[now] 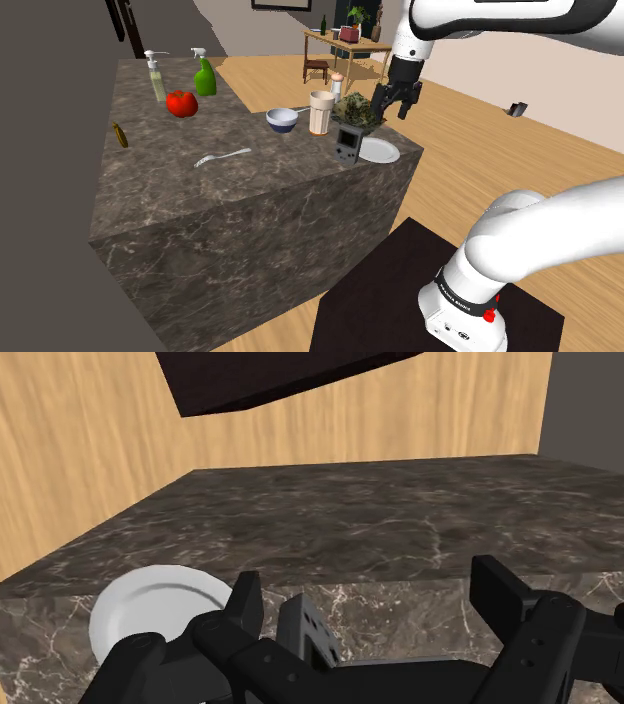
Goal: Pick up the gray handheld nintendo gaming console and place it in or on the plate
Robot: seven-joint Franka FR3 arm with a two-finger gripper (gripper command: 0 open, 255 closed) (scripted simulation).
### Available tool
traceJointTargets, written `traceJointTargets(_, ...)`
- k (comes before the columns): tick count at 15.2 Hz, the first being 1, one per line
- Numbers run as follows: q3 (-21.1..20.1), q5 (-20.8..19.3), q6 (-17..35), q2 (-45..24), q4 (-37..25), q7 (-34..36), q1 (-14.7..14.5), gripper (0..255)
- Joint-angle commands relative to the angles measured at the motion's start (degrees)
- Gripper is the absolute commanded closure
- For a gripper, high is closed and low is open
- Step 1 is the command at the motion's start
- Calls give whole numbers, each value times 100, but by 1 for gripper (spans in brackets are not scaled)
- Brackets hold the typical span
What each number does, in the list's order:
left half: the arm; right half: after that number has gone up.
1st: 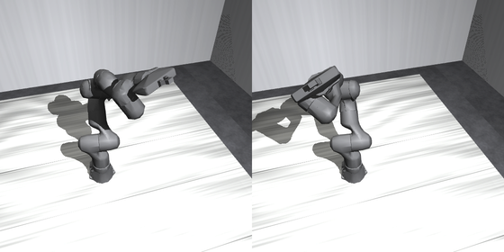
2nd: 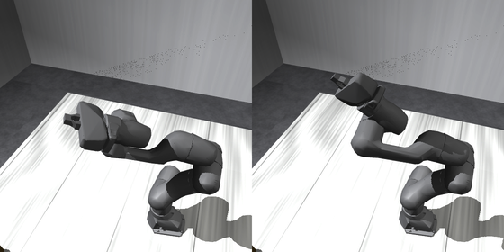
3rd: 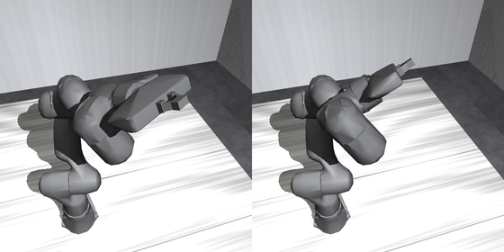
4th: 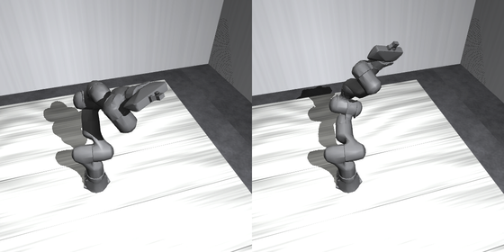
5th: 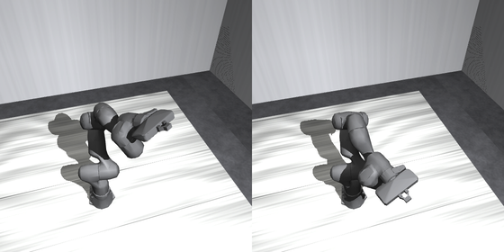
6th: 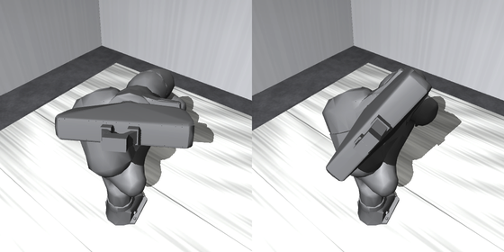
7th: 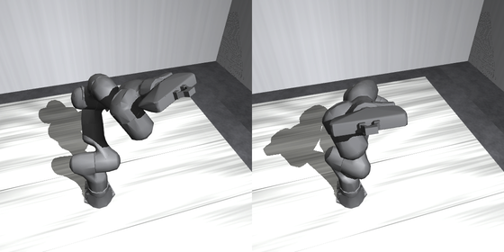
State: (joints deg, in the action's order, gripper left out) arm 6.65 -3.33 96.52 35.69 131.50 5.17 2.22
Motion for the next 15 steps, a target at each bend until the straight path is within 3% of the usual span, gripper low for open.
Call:
traceJointTargets(1, 124, -25, 343, -385, -44, -110, 16, 0)
traceJointTargets(12, 698, 204, 1593, -2633, -979, -780, 72, 0)
traceJointTargets(15, 718, 237, 1785, -2775, -923, -820, 81, 0)
